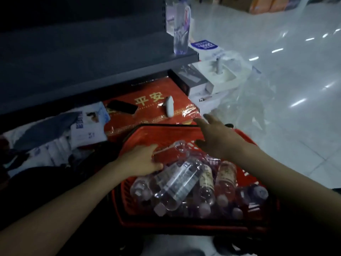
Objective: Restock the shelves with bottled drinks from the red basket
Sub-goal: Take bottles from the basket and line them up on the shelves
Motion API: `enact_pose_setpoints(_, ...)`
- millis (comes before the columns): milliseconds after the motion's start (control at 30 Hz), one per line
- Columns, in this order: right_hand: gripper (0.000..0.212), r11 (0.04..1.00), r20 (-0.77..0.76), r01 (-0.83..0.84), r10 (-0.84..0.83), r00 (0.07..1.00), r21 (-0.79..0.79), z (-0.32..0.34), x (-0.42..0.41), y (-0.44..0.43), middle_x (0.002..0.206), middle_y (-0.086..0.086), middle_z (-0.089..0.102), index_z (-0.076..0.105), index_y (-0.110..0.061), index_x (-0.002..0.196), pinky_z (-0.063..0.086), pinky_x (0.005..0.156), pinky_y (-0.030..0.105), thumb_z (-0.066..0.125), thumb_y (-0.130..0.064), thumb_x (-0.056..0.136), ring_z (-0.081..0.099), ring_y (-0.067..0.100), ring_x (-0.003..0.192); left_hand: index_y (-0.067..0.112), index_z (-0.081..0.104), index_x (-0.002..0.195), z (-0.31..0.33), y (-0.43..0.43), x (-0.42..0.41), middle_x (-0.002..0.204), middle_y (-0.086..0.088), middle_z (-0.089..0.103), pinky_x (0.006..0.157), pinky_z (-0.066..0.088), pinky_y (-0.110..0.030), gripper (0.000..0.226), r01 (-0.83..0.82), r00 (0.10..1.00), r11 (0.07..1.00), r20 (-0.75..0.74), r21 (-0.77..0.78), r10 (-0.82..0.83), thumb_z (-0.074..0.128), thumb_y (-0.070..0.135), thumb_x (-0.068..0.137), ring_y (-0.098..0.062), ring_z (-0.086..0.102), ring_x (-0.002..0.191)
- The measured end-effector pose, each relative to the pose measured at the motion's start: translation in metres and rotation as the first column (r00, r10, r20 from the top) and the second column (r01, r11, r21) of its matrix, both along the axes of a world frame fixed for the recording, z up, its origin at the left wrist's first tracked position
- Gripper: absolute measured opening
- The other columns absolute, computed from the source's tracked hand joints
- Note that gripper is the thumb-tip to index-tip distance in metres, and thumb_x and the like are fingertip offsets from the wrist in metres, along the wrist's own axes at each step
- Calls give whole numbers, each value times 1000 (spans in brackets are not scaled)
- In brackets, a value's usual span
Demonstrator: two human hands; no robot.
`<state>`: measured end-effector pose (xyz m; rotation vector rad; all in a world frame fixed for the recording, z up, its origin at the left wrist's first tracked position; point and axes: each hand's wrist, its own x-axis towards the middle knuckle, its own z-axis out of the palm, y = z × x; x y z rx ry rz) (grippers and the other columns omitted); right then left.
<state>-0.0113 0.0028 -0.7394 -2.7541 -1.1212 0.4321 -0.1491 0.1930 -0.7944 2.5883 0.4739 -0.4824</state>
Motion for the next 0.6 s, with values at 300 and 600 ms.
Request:
enact_pose_setpoints(300,91,856,-298,-158,5,955,-492,-106,-2,-48,143,13,48,20,-18,153,52,94,44,74,-15,79,54,34,125,68,17,140,-58,-33,7,150,16,19,73,60,-45,110,496,868,866,28,-67,-496,62,-9,76,-18,49,125)
enact_pose_setpoints(600,95,889,-180,-222,162,970,-401,-158,-18,-68,156,5,-34,-18,-16,155,7,121,54,52,-43,97,-13,33,152,44,47,138,-102,-25,8,161,-8,22,115,23,-56,71,802,374,383,115,457,-920,79,31,76,-36,16,149)
